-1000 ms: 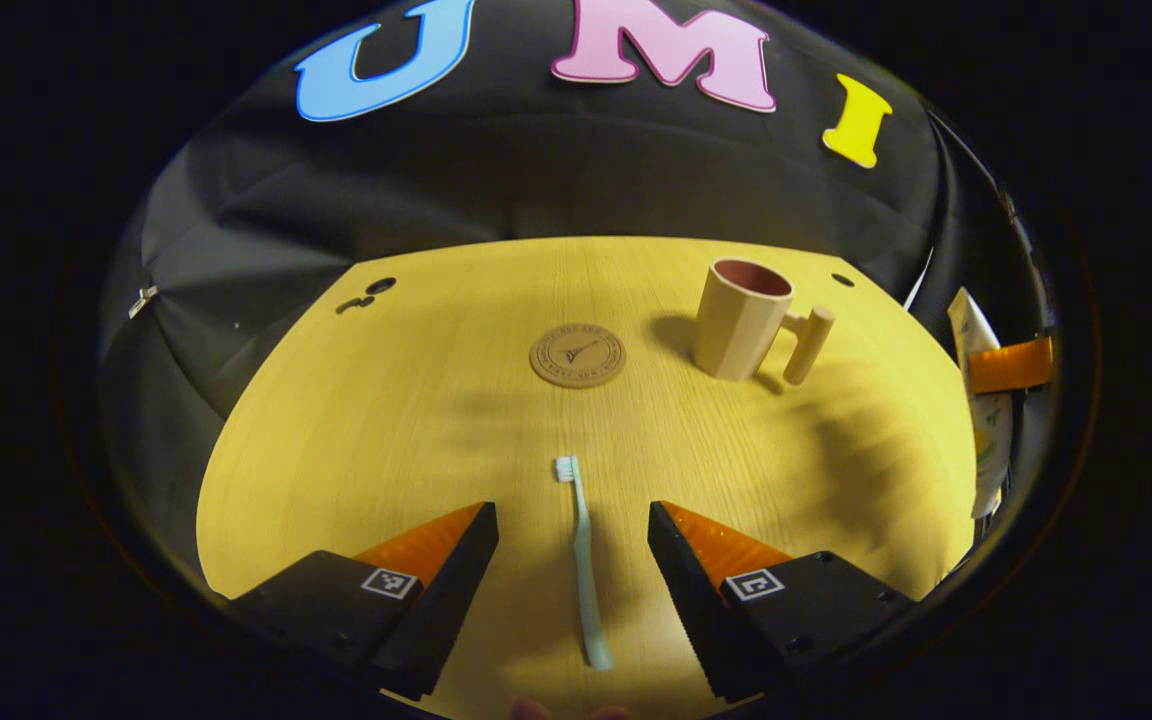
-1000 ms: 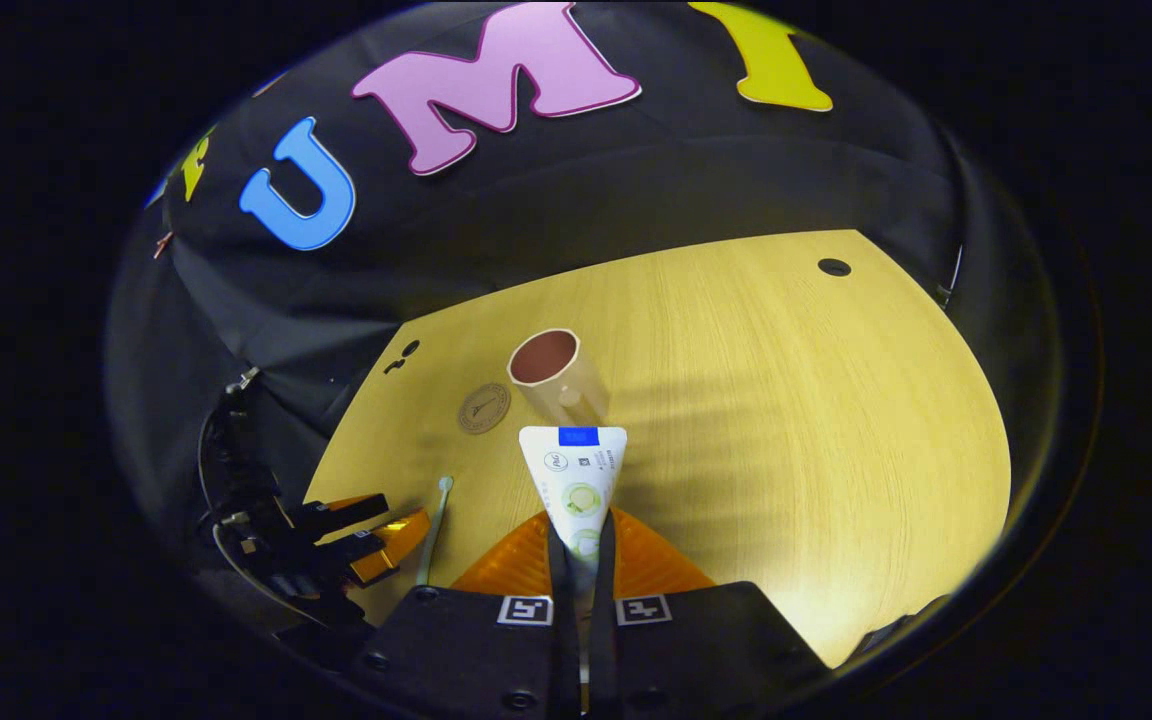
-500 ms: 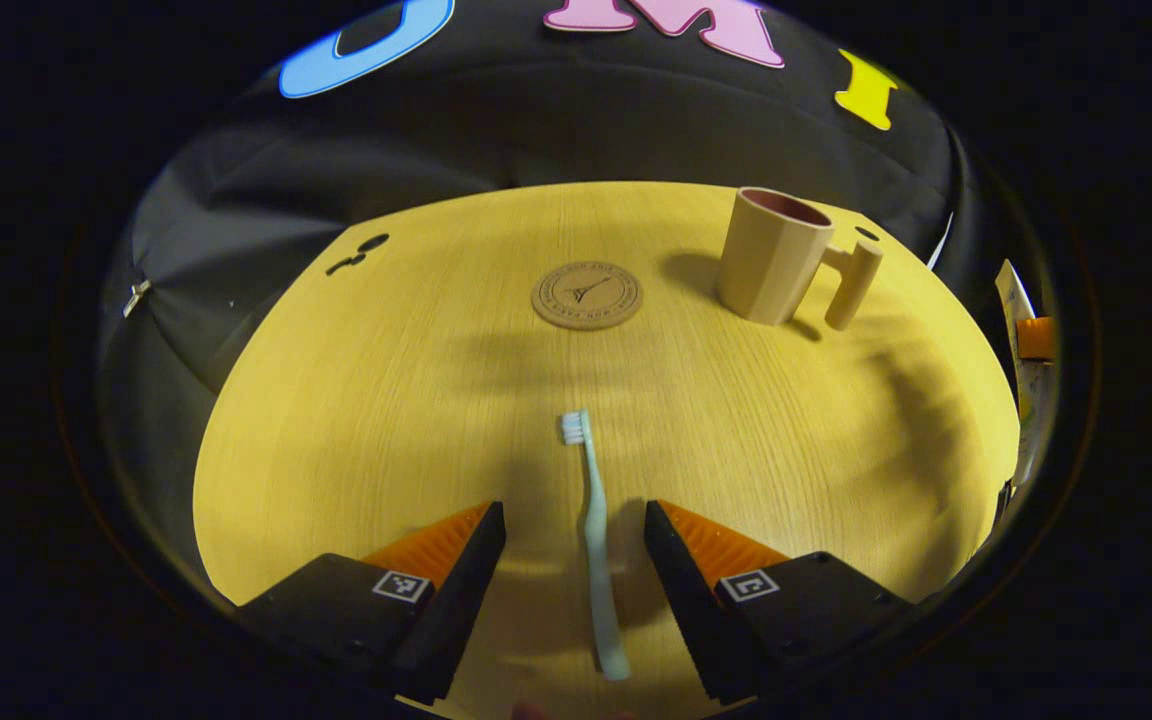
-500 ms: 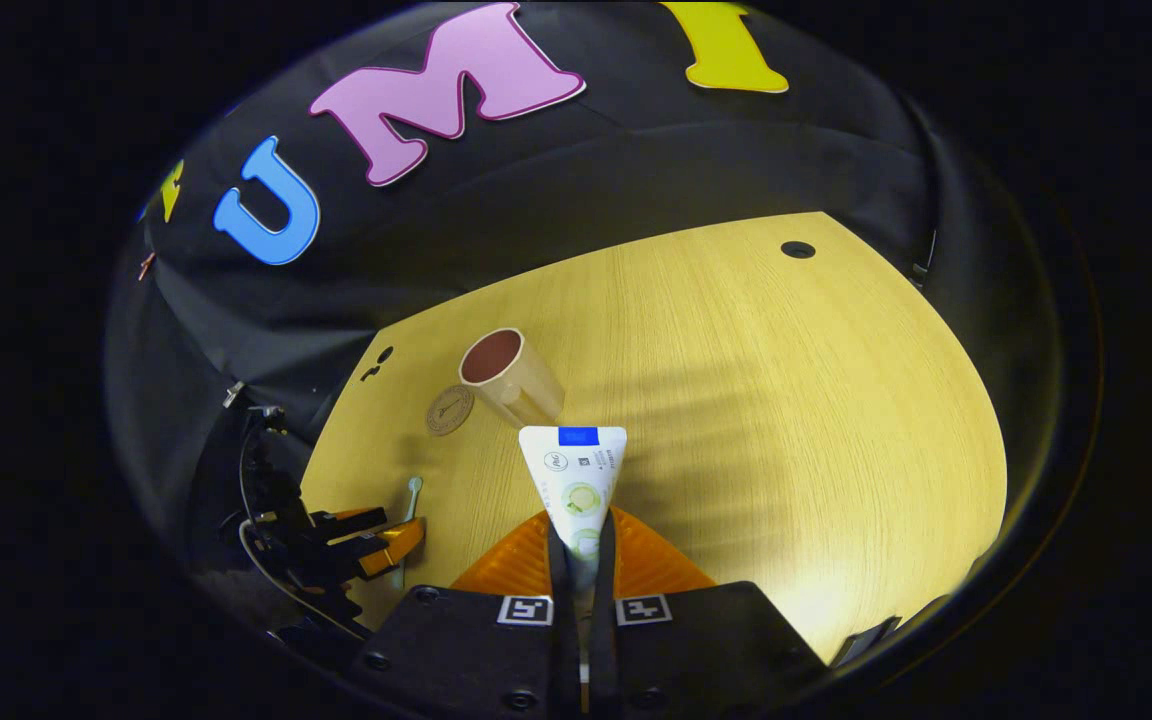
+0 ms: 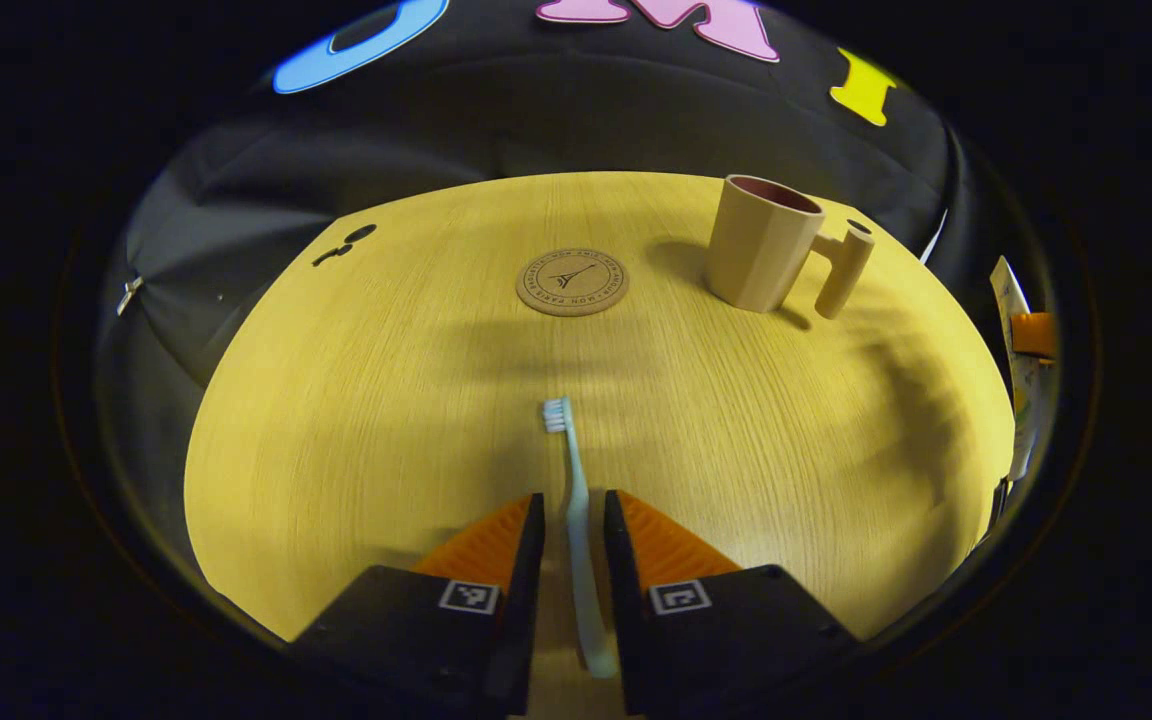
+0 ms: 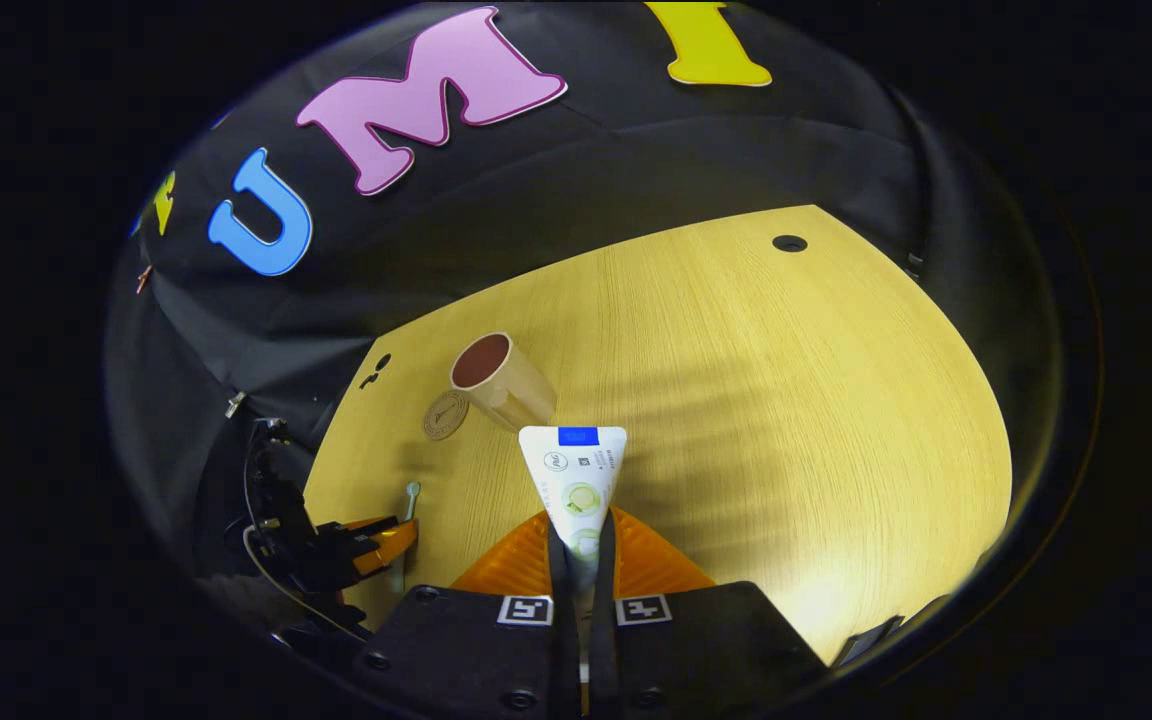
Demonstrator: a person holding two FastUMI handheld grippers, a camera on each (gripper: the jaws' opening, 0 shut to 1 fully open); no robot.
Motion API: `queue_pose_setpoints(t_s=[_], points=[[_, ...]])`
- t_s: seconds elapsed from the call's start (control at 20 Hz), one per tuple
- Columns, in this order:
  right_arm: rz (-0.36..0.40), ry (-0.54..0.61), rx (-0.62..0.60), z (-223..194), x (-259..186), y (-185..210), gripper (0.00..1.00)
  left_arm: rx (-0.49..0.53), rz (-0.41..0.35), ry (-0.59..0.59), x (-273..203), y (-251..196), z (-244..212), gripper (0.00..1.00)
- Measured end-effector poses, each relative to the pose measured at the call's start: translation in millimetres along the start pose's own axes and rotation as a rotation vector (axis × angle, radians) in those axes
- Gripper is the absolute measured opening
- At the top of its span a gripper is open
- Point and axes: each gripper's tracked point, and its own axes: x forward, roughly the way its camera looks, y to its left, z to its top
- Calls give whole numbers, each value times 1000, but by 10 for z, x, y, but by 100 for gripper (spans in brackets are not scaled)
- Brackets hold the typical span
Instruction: Put the toothbrush and toothpaste on the desktop into the cup, then pick up the cup and place it on the coaster on the desktop.
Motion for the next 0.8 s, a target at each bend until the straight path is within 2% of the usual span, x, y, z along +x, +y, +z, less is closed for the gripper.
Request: queue_pose_setpoints(t_s=[0.15, 0.25, 0.5, 0.8], points=[[0, -5, 10, -19, -22, -31, 8, 22, 11, -3, -4, -13, 29, 14], [-1, -7, 14, -46, -34, -43, 8, 15, 14, -11, -12, -26, 42, 7], [26, -62, 22, 62, -112, 30, 8, 12, -10, -56, -141, -43, 89, 6], [158, -233, -31, 670, -197, 453, 8, -89, -92, -255, -656, -207, 486, 6]])
